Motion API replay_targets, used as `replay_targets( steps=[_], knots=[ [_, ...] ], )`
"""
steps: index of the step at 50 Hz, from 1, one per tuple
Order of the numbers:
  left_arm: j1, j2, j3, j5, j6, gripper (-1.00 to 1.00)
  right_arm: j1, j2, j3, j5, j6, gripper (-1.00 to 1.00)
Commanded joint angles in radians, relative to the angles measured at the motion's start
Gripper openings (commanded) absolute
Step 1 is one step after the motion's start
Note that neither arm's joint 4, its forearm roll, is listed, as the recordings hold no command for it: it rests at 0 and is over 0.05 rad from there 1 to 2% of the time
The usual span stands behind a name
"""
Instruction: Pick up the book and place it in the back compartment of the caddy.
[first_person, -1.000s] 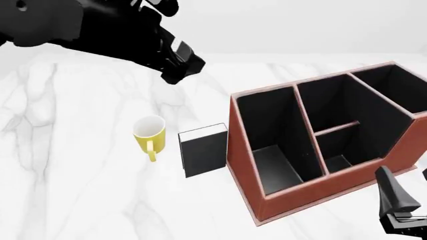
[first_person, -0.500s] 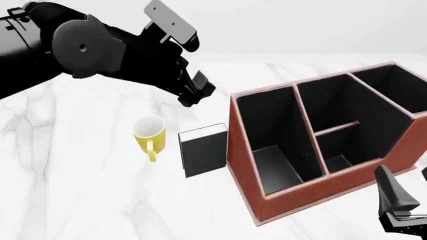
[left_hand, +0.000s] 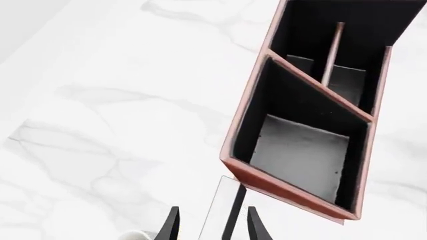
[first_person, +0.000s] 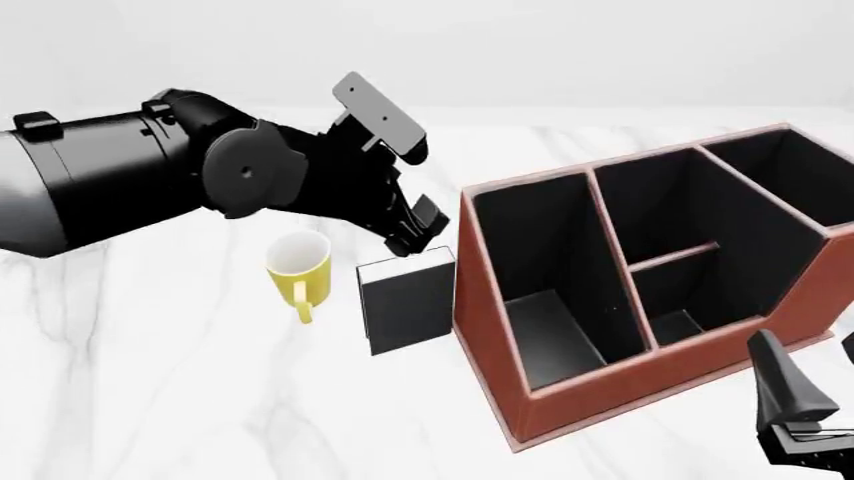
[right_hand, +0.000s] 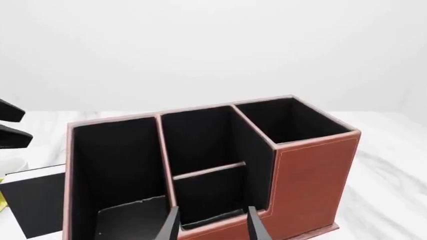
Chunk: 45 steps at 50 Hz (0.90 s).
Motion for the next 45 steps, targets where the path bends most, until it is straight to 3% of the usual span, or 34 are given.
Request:
replay_targets(
  steps=[1, 16, 34, 39, 45],
  knots=[
    [-0.002, 0.011, 0.067, -0.050, -0.018, 1.00, 0.000, -0.003, 0.000, 0.003, 0.000, 1.00],
    [0.006, 0.080, 0.110, -0.104, 0.011, 1.00, -0.001, 0.002, 0.000, -0.002, 0.002, 1.00],
    [0.013, 0.137, 0.072, -0.121, 0.027, 1.00, 0.003, 0.009, 0.000, -0.008, 0.004, 1.00],
    [0.041, 0.185, 0.076, -0.135, 0.069, 1.00, 0.003, 0.007, 0.000, -0.005, 0.009, 1.00],
    [0.023, 0.182, 0.084, -0.136, 0.039, 1.00, 0.005, 0.007, 0.000, -0.006, 0.008, 1.00]
  ],
)
